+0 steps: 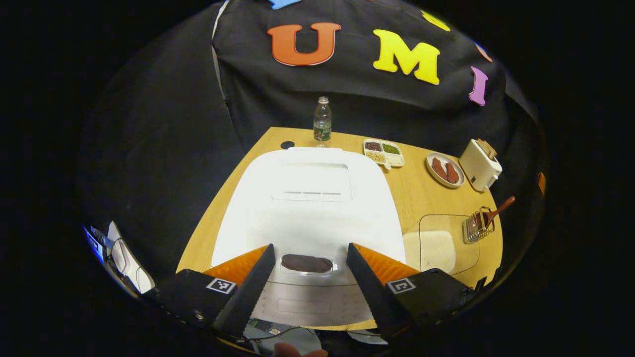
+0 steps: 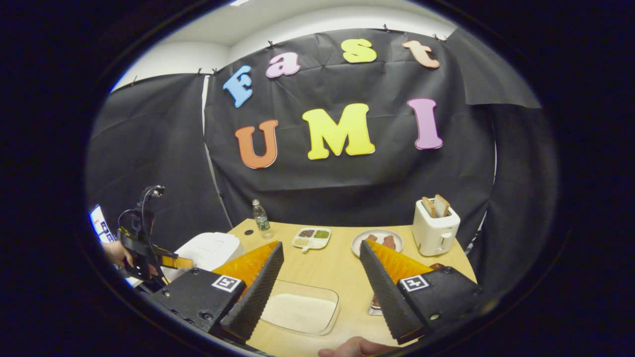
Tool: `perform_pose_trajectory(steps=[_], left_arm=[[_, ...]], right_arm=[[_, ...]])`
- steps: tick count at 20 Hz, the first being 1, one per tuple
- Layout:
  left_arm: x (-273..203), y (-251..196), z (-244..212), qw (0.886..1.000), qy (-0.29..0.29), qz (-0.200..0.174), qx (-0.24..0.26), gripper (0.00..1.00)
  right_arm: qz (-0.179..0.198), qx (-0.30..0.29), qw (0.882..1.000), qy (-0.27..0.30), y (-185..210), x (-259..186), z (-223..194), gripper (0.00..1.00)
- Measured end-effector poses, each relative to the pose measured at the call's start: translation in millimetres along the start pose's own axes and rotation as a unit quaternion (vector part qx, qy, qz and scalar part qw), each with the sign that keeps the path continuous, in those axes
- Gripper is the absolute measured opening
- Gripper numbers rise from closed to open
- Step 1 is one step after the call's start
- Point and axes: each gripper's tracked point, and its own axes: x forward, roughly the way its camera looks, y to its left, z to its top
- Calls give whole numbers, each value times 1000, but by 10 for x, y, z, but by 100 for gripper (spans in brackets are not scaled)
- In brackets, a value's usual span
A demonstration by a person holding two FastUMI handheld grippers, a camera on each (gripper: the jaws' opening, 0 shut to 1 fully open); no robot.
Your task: Close the left gripper, press the button to open the rice cooker; take a wooden spoon from the chopstick holder with the right hand, scoop a spoonful of rice and pour it into the rice cooker, then put the wooden spoon back into the chopstick holder.
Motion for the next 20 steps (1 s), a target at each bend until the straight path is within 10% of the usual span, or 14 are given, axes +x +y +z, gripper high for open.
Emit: perform_pose_trajectory(steps=[9, 20], left_arm=[[-1271, -293, 862, 973, -232, -16, 2, 94], [-2951, -782, 283, 930, -354, -93, 27, 94]], right_arm=[[-45, -22, 997, -63, 118, -462, 377, 96], [-113, -31, 983, -143, 988, -2192, 456, 96]])
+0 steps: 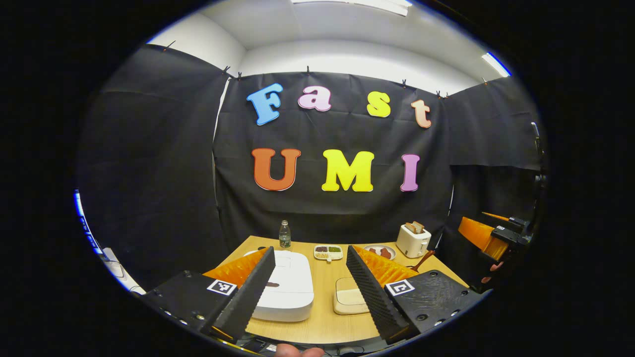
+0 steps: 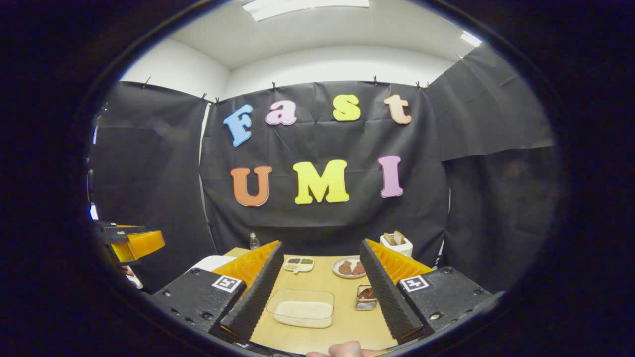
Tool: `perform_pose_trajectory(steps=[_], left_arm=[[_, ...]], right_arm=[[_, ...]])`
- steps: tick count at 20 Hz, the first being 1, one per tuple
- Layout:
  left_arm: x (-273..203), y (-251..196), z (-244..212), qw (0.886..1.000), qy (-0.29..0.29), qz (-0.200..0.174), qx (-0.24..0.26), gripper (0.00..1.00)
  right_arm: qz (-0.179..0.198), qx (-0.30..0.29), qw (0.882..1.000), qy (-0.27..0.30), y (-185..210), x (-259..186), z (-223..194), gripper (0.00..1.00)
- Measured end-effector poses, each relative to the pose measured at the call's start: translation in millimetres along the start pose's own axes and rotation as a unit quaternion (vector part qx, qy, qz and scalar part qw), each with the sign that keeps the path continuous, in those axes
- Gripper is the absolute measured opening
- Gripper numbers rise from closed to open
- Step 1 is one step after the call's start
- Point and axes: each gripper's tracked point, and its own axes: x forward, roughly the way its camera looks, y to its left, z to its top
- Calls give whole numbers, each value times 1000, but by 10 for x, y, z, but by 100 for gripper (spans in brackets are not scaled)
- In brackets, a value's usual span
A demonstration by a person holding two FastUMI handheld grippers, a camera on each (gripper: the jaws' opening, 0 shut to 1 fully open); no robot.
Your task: Close the left gripper, press the button to open the rice cooker; take a wooden spoon from the chopstick holder with the right hand, scoop a spoonful of rice and pour it into the rice cooker, then put the wooden spoon back into the chopstick holder.
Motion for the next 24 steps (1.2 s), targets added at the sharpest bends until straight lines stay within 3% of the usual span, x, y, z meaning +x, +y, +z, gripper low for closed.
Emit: perform_pose_trajectory(steps=[1, 3, 8, 9, 10, 11, 12, 24], left_arm=[[-91, -52, 50, 1000, -12, -1, 1, 94], [-248, -157, 81, 1000, -27, -5, -2, 94], [-451, -282, 138, 999, -51, -9, 5, 93], [-444, -281, 127, 999, -48, -9, 7, 93], [-442, -278, 123, 999, -45, -7, 5, 93], [-441, -295, 106, 999, -43, -9, 0, 94], [-447, -314, 122, 999, -44, -12, -2, 94], [-434, -444, 54, 999, -40, -27, 6, 94]], right_arm=[[-2, -6, 1000, 1, 21, -120, -18, 100], [1, -15, 1000, 1, 98, -309, 0, 96], [6, -14, 1000, -12, 148, -545, 52, 100], [11, -16, 1000, -11, 171, -555, 34, 96], [13, -20, 1000, -10, 171, -553, 19, 100], [14, -23, 1000, -10, 165, -567, 36, 96], [13, -25, 1000, -13, 163, -581, 56, 100], [1, -31, 1000, 3, 59, -655, -54, 100]])
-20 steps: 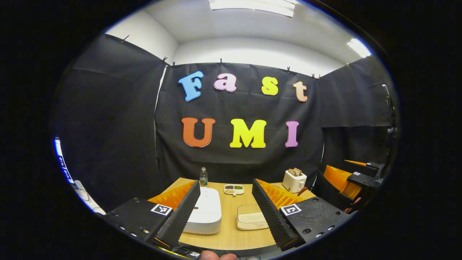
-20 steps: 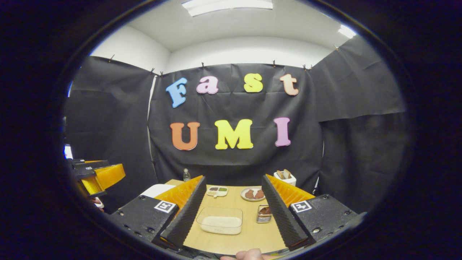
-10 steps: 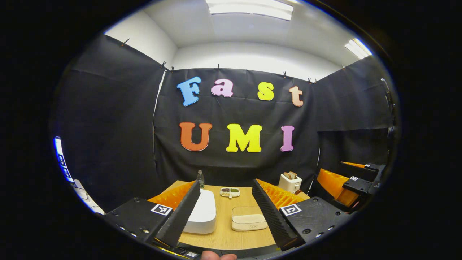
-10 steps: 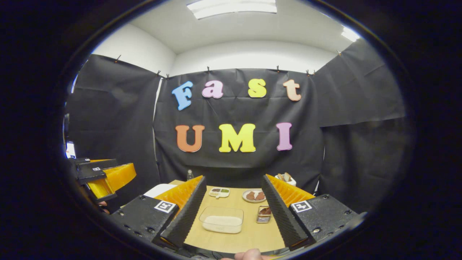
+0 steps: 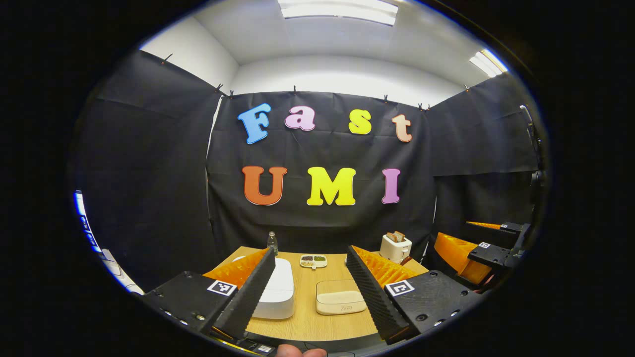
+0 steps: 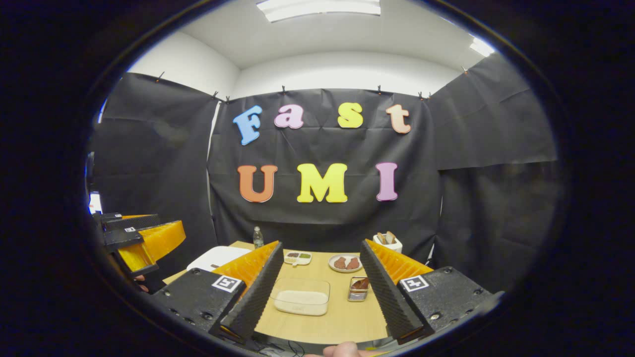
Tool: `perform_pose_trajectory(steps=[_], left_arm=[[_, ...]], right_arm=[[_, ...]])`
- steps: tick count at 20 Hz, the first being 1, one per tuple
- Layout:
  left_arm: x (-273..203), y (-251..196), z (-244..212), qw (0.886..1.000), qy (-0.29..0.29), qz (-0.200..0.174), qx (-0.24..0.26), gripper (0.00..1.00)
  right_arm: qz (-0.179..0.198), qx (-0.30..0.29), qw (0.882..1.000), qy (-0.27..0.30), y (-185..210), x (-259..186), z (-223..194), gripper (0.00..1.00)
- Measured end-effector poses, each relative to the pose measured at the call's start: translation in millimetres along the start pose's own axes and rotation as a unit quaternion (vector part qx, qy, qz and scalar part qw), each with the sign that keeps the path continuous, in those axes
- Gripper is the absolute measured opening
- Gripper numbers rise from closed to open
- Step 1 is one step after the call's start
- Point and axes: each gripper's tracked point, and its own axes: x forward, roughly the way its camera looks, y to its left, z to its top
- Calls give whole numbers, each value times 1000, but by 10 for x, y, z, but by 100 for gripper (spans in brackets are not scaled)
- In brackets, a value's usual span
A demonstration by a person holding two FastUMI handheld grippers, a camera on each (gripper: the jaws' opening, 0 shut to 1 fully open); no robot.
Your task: Close the left gripper, press the button to open the rice cooker; take a wooden spoon from the chopstick holder with the right hand, scoop a spoonful of rice and pour it into the rice cooker, then put the wooden spoon back into the chopstick holder.
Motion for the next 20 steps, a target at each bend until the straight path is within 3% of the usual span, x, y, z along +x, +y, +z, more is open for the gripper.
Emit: perform_pose_trajectory(steps=[2, 5, 15, 16, 17, 18, 20], left_arm=[[-6, -33, -22, 1000, 1, -4, -2, 94], [-11, -63, -40, 1000, 1, -7, 0, 94], [-29, -23, -47, 1000, 2, -5, -4, 94], [-16, -26, -55, 1000, 3, -4, -4, 94], [5, -31, -67, 1000, 3, -4, -4, 94], [24, -37, -66, 1000, 2, -5, -4, 94], [4, -30, -47, 1000, 0, -5, -6, 94]], right_arm=[[-3, -3, 1000, 1, -56, -40, -47, 96], [-9, 1, 1000, 0, -88, -71, -61, 100], [-27, 10, 1000, 2, -121, -89, -17, 100], [-27, 10, 1000, 2, -119, -96, -10, 96], [-28, 9, 1000, 1, -113, -90, -1, 100], [-28, 7, 1000, 1, -117, -87, 1, 96], [-27, 6, 1000, 0, -103, -76, 4, 100]])
